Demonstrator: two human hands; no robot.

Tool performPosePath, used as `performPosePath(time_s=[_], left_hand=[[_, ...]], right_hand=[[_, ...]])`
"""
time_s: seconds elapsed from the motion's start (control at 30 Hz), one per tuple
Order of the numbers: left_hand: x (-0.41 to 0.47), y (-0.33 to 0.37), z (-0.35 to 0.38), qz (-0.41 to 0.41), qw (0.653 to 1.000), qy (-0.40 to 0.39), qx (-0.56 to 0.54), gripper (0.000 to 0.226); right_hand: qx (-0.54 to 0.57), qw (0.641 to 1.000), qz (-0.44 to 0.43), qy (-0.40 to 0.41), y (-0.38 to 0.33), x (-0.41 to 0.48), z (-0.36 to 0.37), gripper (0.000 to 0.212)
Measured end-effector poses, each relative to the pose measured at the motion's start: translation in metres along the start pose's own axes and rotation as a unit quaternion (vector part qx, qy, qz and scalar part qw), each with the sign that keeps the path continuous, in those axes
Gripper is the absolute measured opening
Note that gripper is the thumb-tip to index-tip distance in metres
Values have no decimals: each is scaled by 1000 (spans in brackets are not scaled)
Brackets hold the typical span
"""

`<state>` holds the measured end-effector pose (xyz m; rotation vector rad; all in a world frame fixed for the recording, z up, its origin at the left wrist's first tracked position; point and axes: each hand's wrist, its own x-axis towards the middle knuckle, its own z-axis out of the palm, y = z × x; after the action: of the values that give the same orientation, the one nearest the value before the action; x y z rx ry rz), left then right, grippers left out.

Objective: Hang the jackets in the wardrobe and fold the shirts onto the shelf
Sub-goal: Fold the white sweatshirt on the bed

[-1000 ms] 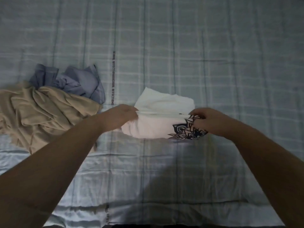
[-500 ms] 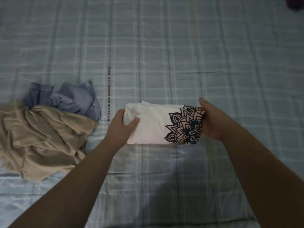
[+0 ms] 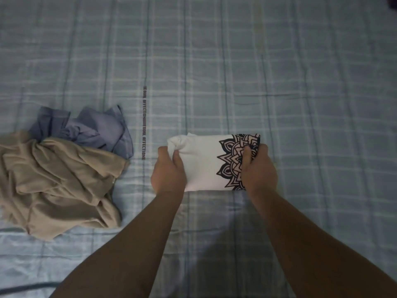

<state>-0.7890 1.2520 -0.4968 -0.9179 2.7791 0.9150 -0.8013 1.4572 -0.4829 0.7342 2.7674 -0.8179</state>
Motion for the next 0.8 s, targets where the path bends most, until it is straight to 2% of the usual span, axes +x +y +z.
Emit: performPosePath(time_s=[0.23, 0.3, 0.37, 0.47, 0.5, 0.6, 0.7, 0.8], left_hand=[[13, 14, 0, -25, 999, -34, 22, 29], [11, 14, -2, 29, 999, 14, 25, 42], [5, 14, -8, 129, 989, 59, 38, 53], [-14, 9, -11, 320, 941, 2, 111, 59], [-21, 7, -11, 361, 921, -25, 147, 60], [-30, -1, -4, 392, 889, -83, 221, 61], [-23, -4, 5, 383, 884, -107, 247, 62], [-16, -6, 15, 376, 883, -114, 259, 62]], right_hand=[[-6, 998, 53, -14, -8, 10, 2, 34], [16, 998, 62, -9, -8, 8, 1, 36], [61, 997, 51, 18, -6, 3, -2, 39], [57, 985, -113, 116, -4, -10, -10, 42], [36, 975, -181, 123, -6, -15, -12, 42], [-124, 931, -342, 36, -11, -24, -10, 54], [-265, 898, -350, -28, 1, -17, 3, 63], [-293, 898, -325, -47, 9, -6, 15, 67]])
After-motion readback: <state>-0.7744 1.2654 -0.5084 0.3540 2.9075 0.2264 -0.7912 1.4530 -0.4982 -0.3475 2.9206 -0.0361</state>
